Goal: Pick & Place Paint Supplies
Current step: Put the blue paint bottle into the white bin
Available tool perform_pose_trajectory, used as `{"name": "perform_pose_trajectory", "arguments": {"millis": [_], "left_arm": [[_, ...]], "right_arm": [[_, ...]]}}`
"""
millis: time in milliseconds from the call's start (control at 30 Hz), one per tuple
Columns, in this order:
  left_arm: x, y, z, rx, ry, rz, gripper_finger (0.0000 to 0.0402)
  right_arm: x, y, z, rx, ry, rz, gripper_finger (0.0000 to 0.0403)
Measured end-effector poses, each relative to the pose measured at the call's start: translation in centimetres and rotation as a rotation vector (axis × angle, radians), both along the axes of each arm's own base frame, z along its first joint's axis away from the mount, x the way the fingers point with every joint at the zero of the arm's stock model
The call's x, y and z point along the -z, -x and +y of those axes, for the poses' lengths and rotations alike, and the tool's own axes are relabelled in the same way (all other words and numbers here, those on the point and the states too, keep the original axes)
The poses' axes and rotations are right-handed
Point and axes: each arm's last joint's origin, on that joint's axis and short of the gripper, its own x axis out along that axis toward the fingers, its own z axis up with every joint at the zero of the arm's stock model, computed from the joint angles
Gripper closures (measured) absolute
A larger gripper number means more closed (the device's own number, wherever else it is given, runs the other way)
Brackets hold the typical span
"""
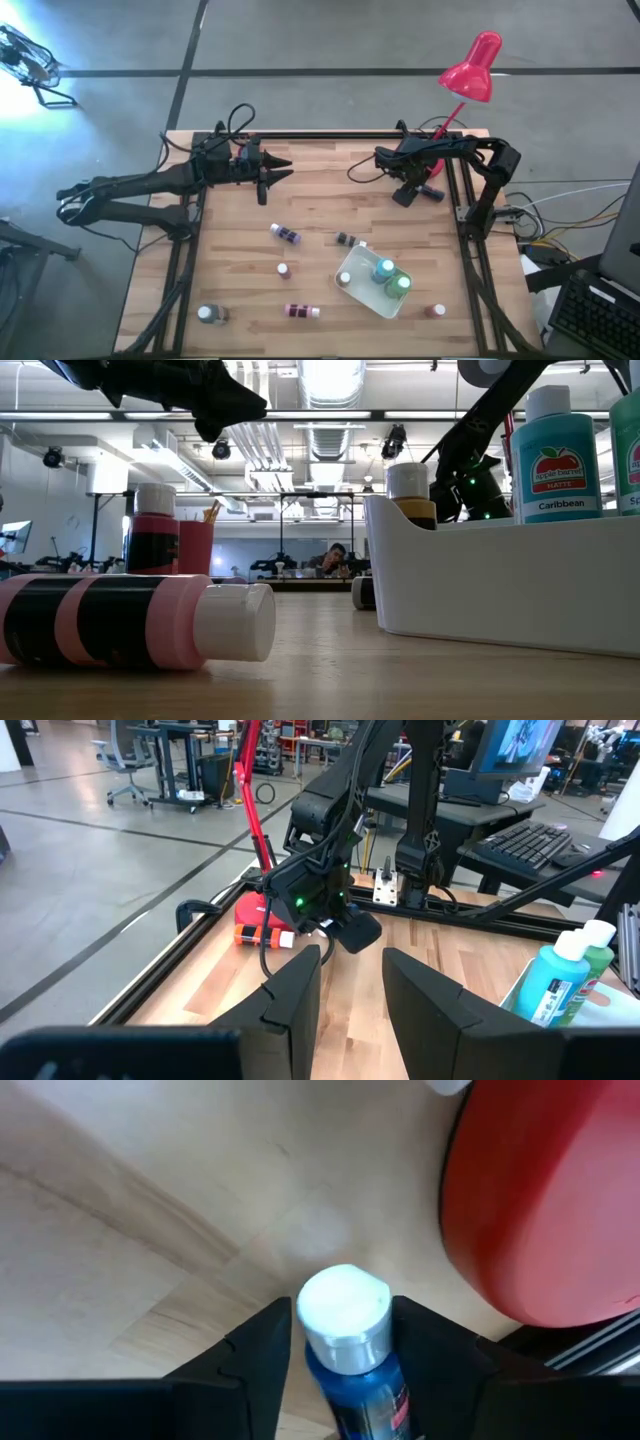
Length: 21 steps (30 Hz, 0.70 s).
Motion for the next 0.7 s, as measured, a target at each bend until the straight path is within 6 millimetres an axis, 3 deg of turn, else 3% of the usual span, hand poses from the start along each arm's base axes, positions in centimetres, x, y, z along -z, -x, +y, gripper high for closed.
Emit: {"name": "perform_pose_trajectory", "arguments": {"millis": [300,533,700], "left_arm": [[0.0,0.0,0.0,0.000,0.000,0.001,0.0285],[0.0,0.0,0.0,0.000,0.000,0.001,0.0285],[0.0,0.0,0.0,0.000,-0.006,0.002,0.0285]], "right_arm": [[0.0,0.0,0.0,-0.013,-0.011,-0.003,0.0293],[-0.7,-0.2,0.1,-0.016,-0.021,0.009,0.0294],[-2.8,-1.7,0.3,-0.060,0.030,-0.076,0.0294]]}}
